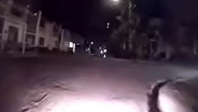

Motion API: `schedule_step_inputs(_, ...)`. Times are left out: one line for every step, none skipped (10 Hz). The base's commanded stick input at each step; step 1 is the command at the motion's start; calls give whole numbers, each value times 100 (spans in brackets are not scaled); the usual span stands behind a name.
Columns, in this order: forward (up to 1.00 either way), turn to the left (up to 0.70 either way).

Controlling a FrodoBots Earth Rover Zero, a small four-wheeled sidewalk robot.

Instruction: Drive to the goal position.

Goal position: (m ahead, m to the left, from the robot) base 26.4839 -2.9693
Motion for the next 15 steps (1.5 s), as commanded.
schedule_step_inputs(70, 0)
schedule_step_inputs(70, 0)
schedule_step_inputs(70, 0)
schedule_step_inputs(70, 0)
schedule_step_inputs(70, 0)
schedule_step_inputs(70, 0)
schedule_step_inputs(70, 0)
schedule_step_inputs(70, 0)
schedule_step_inputs(70, 0)
schedule_step_inputs(70, 0)
schedule_step_inputs(70, 0)
schedule_step_inputs(70, 0)
schedule_step_inputs(70, 0)
schedule_step_inputs(70, 0)
schedule_step_inputs(70, 0)
